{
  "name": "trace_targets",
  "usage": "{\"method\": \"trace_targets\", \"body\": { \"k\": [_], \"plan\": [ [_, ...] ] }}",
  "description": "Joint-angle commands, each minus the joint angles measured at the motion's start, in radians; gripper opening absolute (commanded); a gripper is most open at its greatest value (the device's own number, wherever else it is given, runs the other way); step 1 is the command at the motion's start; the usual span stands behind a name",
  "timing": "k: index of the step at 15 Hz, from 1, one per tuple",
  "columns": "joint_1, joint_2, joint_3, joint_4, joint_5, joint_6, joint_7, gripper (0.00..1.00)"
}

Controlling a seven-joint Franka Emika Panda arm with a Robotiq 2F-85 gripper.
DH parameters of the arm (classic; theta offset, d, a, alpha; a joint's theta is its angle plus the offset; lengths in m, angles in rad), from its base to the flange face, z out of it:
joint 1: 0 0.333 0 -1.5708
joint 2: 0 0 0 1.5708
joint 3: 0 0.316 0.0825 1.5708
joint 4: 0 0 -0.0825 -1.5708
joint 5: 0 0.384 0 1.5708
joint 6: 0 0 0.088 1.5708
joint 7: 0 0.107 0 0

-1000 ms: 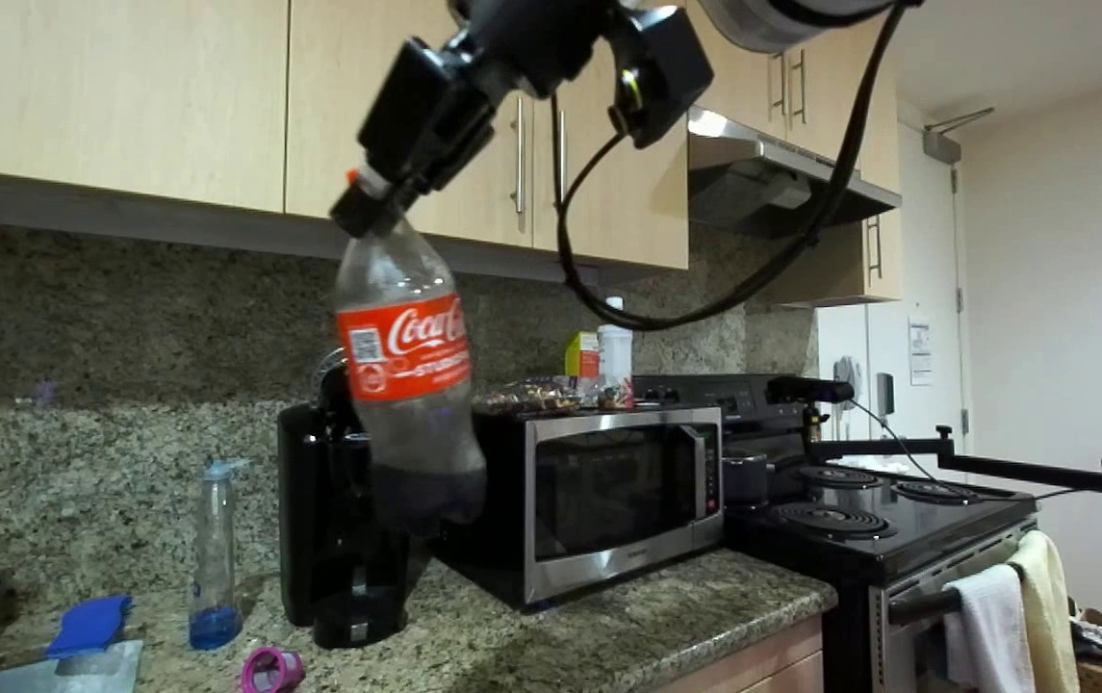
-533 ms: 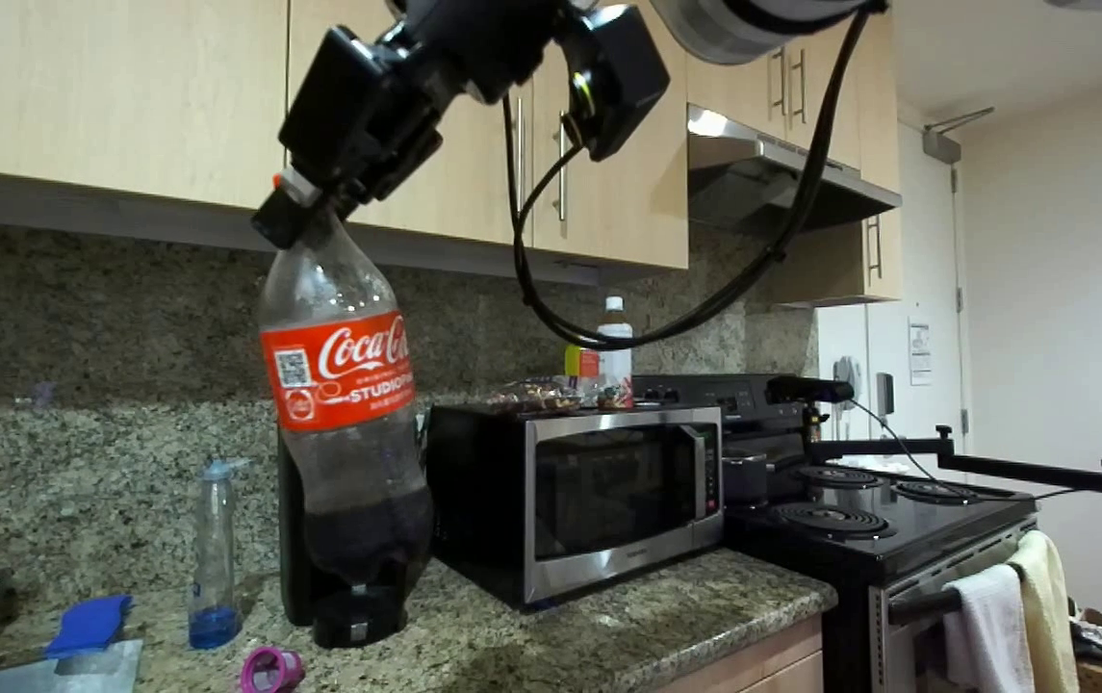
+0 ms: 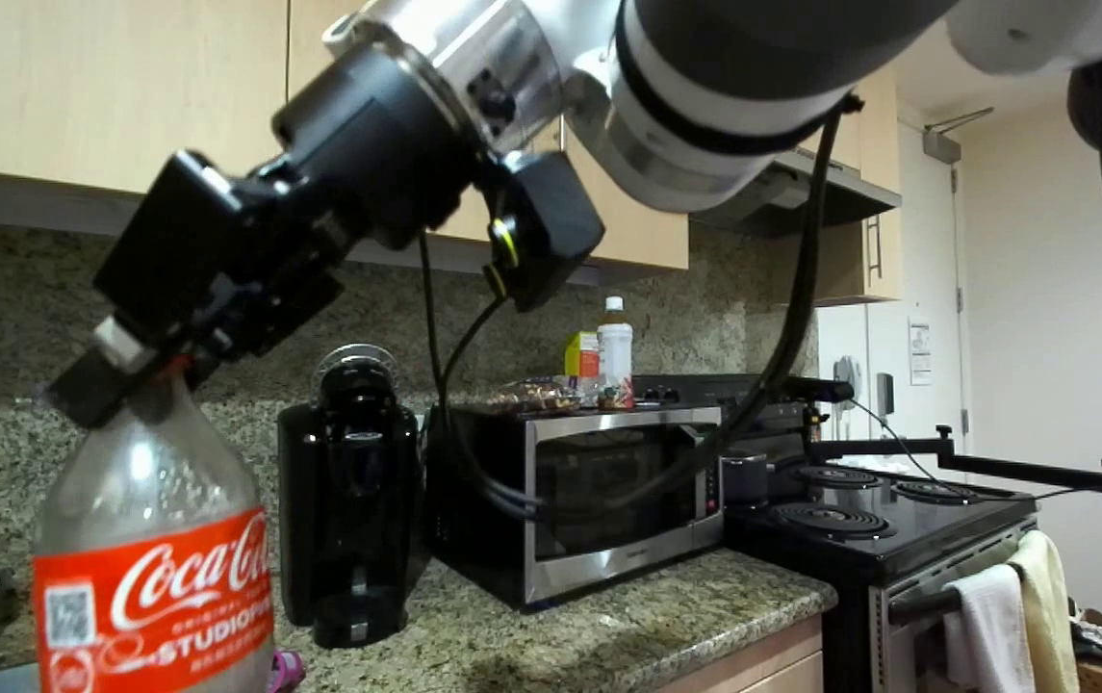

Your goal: Pick the bottle on the microwave and put it in the bag

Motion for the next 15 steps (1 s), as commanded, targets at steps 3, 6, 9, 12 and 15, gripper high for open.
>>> {"method": "trace_targets", "body": {
  "k": [3, 6, 9, 12, 15],
  "plan": [
    [0.011, 0.106, 0.013, -0.016, 0.247, 0.083, -0.213, 0.12],
    [0.003, 0.173, 0.04, -0.015, 0.374, 0.137, -0.346, 0.12],
    [-0.013, 0.228, 0.074, -0.037, 0.504, 0.232, -0.488, 0.12],
    [-0.034, 0.277, 0.117, -0.06, 0.59, 0.344, -0.63, 0.12],
    [-0.067, 0.323, 0.172, -0.075, 0.64, 0.409, -0.743, 0.12]
  ]
}}
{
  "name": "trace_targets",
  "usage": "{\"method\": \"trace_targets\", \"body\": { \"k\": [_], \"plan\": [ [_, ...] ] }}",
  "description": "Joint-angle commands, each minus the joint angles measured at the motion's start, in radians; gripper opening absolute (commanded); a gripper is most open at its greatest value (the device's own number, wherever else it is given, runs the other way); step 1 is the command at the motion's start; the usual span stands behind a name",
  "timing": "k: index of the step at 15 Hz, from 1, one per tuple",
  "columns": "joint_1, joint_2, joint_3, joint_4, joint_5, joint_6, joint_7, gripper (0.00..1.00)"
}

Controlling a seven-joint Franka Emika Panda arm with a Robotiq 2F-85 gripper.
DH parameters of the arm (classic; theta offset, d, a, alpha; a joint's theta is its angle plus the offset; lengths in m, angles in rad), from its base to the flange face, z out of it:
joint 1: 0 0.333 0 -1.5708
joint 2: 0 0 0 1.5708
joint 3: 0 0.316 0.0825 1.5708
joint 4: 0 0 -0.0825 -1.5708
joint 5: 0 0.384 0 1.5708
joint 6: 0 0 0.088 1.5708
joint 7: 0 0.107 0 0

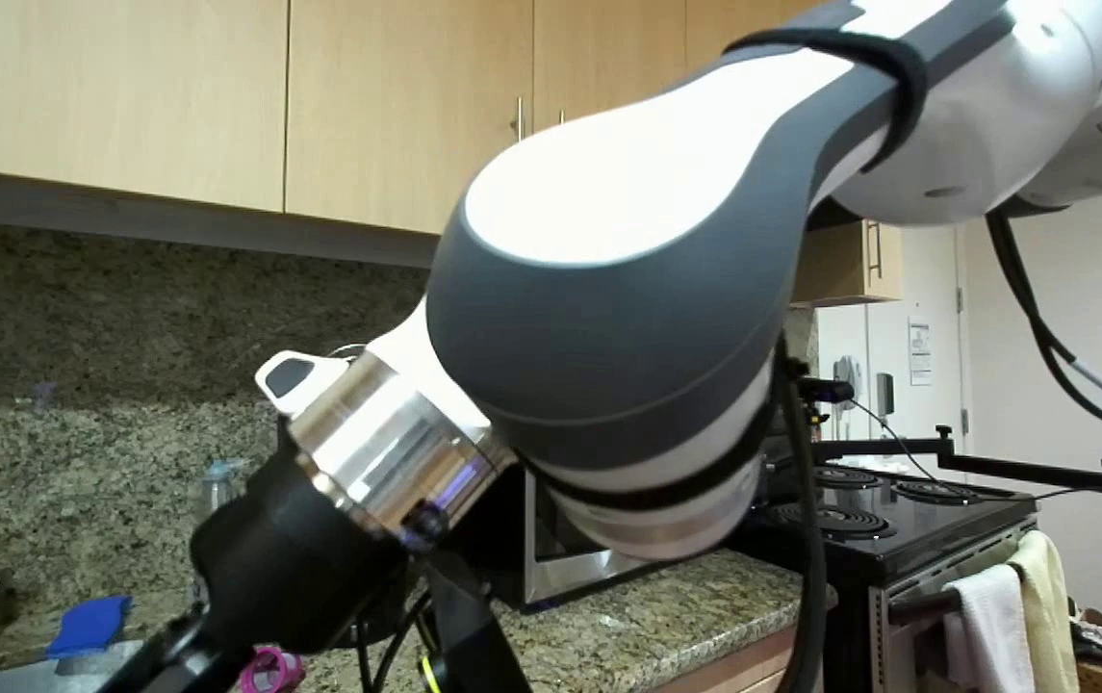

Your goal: Pick the bottle on the microwave and put it in the bag

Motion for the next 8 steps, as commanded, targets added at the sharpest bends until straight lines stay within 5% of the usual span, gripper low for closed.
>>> {"method": "trace_targets", "body": {
  "k": [1, 6, 8],
  "plan": [
    [-0.054, 0.042, 0.081, -0.019, 0.075, 0.093, -0.141, 0.12],
    [-0.109, 0.114, 0.203, -0.055, 0.089, 0.285, -0.177, 0.12],
    [-0.219, 0.156, 0.357, -0.06, 0.065, 0.367, -0.161, 0.12]
  ]
}}
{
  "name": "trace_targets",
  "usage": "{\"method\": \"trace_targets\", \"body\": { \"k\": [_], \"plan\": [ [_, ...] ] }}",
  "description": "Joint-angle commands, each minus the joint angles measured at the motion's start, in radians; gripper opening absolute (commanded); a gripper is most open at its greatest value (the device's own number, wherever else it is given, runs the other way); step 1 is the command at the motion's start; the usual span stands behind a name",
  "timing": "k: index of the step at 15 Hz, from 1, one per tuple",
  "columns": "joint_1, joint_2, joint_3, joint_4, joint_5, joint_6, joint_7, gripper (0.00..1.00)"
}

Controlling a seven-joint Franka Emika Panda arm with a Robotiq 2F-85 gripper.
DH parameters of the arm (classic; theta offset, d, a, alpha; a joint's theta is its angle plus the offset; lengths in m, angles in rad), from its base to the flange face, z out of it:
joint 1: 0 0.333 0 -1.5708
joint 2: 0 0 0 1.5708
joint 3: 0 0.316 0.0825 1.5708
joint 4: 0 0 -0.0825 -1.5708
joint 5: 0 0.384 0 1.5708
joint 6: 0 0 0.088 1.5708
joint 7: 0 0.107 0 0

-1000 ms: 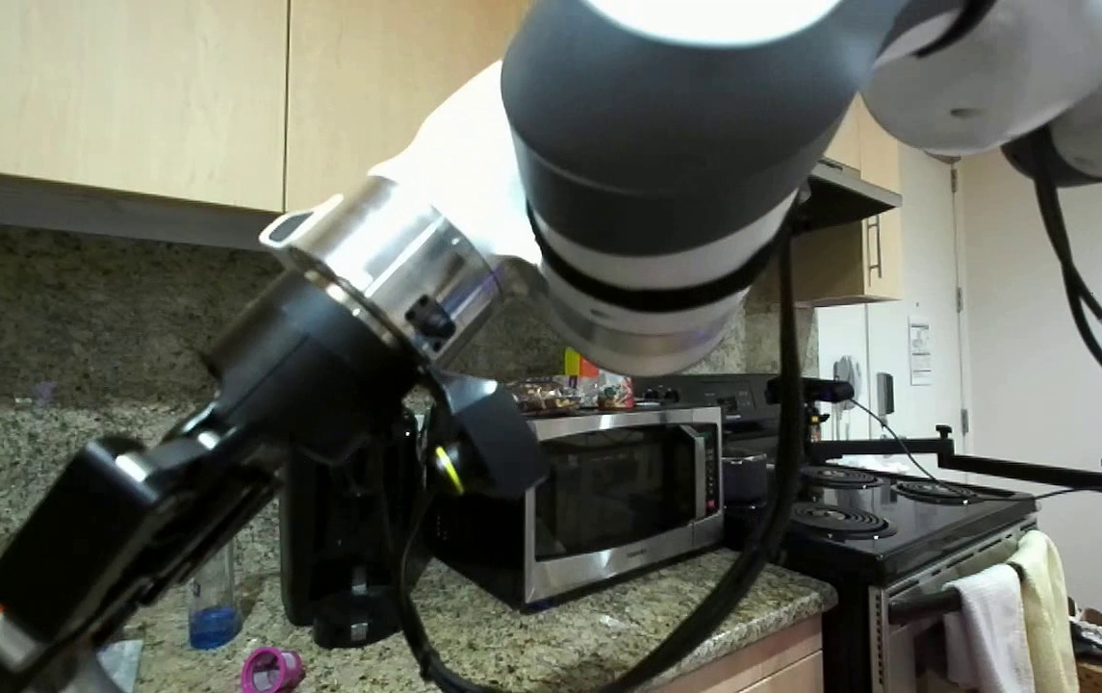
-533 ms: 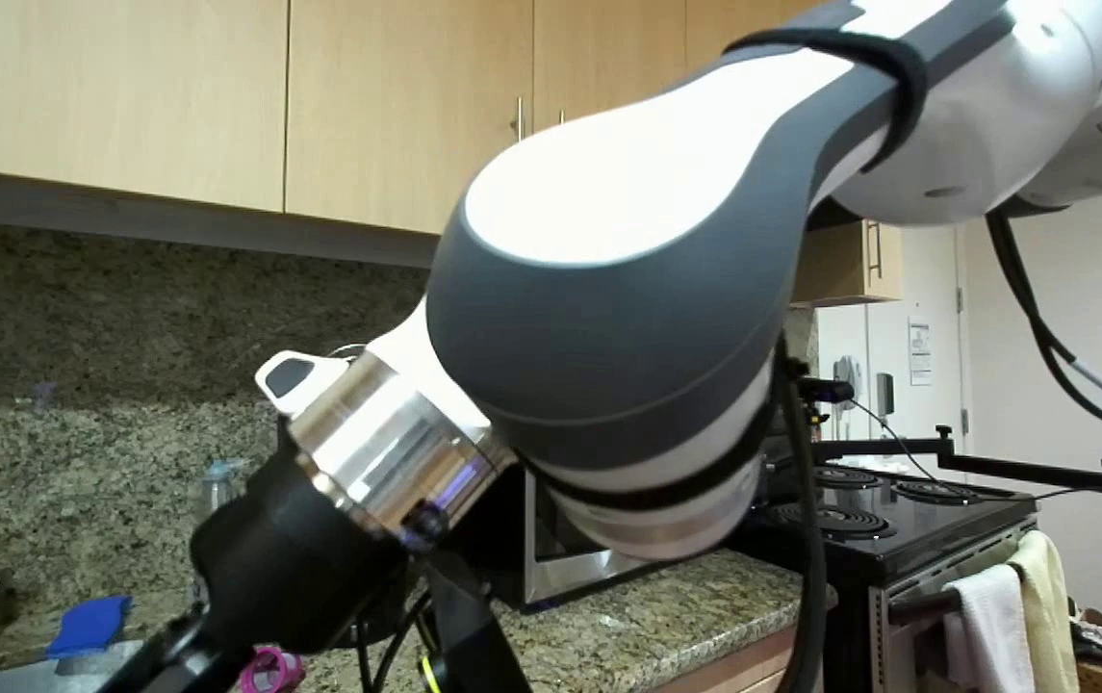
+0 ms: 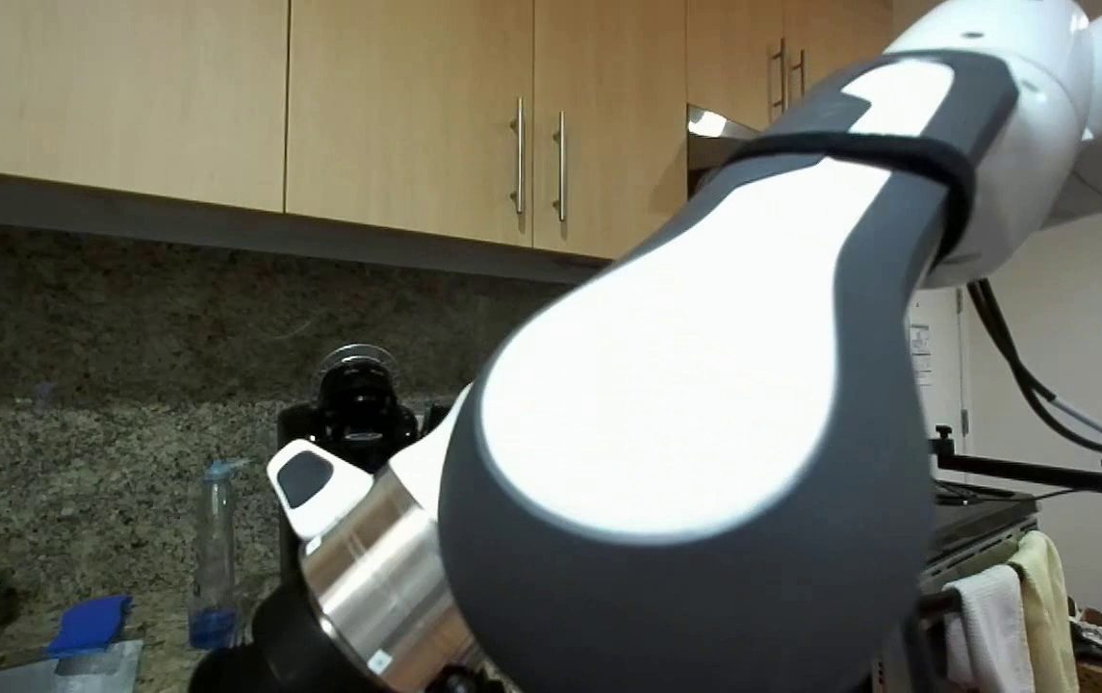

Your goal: Pick the bottle on the microwave and put it in the bag

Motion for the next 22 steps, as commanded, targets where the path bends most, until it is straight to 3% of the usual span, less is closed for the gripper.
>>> {"method": "trace_targets", "body": {
  "k": [1, 3, 4, 6, 7, 9, 13, 16, 22],
  "plan": [
    [-0.164, 0.066, 0.222, -0.034, -0.011, 0.163, -0.016, 0.12],
    [-0.254, 0.121, 0.327, -0.073, -0.082, 0.25, 0.014, 0.12],
    [-0.226, 0.062, 0.254, -0.067, -0.099, 0.169, 0.047, 0.12],
    [-0.24, 0.062, 0.235, -0.085, -0.117, 0.17, 0.044, 0.12],
    [-0.234, 0.048, 0.213, -0.094, -0.115, 0.168, 0.038, 0.62],
    [-0.238, 0.043, 0.197, -0.095, -0.125, 0.167, 0.036, 0.69],
    [-0.253, 0.033, 0.197, -0.11, -0.133, 0.167, 0.042, 0.94],
    [-0.298, 0.004, 0.267, -0.151, -0.098, 0.163, 0.059, 1.0],
    [-0.246, -0.309, 0.238, -0.281, 0.173, 0.019, 0.056, 1.0]
  ]
}}
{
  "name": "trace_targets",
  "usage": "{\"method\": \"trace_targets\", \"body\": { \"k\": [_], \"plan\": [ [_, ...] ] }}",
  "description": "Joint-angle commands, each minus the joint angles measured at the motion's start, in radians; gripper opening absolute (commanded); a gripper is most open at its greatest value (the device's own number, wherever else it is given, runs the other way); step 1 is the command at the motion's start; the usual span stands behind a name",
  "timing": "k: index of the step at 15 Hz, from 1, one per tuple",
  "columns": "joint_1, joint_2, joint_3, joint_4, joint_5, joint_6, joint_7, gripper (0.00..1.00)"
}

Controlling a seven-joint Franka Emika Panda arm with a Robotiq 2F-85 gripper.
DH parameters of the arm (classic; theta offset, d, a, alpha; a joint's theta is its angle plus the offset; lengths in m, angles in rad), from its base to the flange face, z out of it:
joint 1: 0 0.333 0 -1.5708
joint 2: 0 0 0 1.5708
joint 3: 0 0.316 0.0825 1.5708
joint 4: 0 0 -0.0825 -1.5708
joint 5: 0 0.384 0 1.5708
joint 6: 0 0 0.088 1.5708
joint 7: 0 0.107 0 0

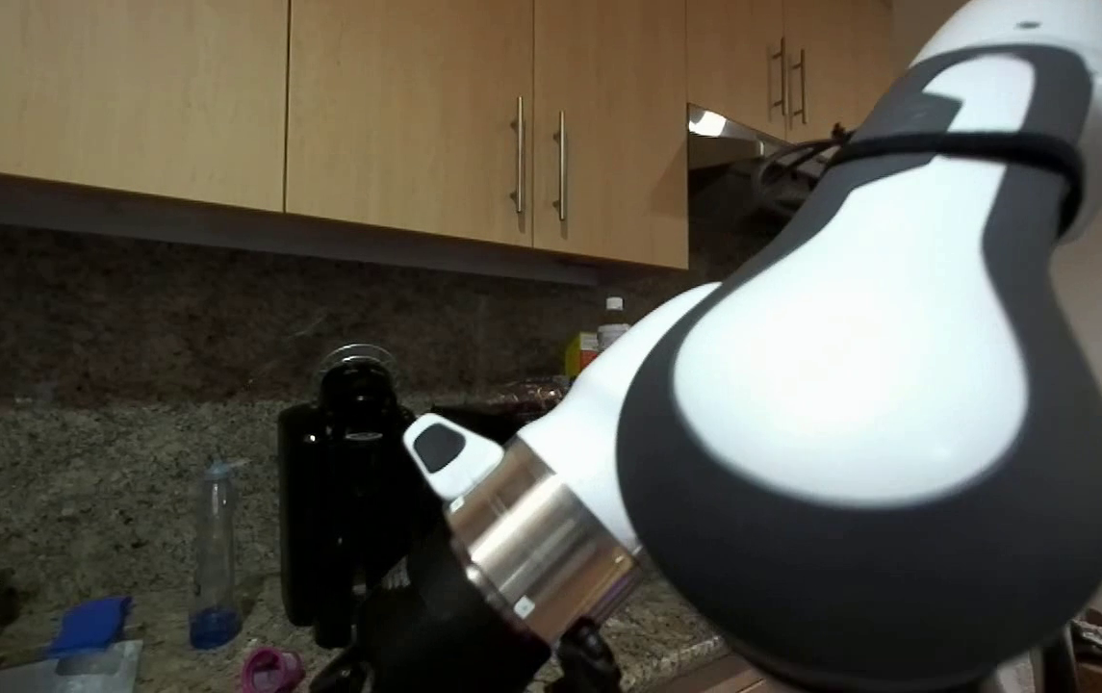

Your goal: Pick the bottle on the microwave and put it in the bag

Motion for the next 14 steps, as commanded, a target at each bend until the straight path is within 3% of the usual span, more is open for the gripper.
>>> {"method": "trace_targets", "body": {
  "k": [1, 5, 6, 7, 10, 11, 14],
  "plan": [
    [0.011, -0.252, -0.018, -0.112, 0.147, -0.124, 0.026, 1.0],
    [-0.04, -0.48, -0.062, -0.196, 0.099, -0.304, 0.095, 1.0],
    [0.054, -0.527, -0.209, -0.239, -0.036, -0.37, 0.227, 1.0],
    [-0.132, -0.594, -0.078, -0.258, -0.076, -0.457, 0.277, 1.0],
    [-0.127, -0.717, -0.189, -0.268, -0.306, -0.706, 0.498, 1.0],
    [-0.045, -0.718, -0.299, -0.26, -0.415, -0.775, 0.579, 1.0],
    [0.067, -0.742, -0.49, -0.194, -0.551, -1.022, 0.673, 1.0]
  ]
}}
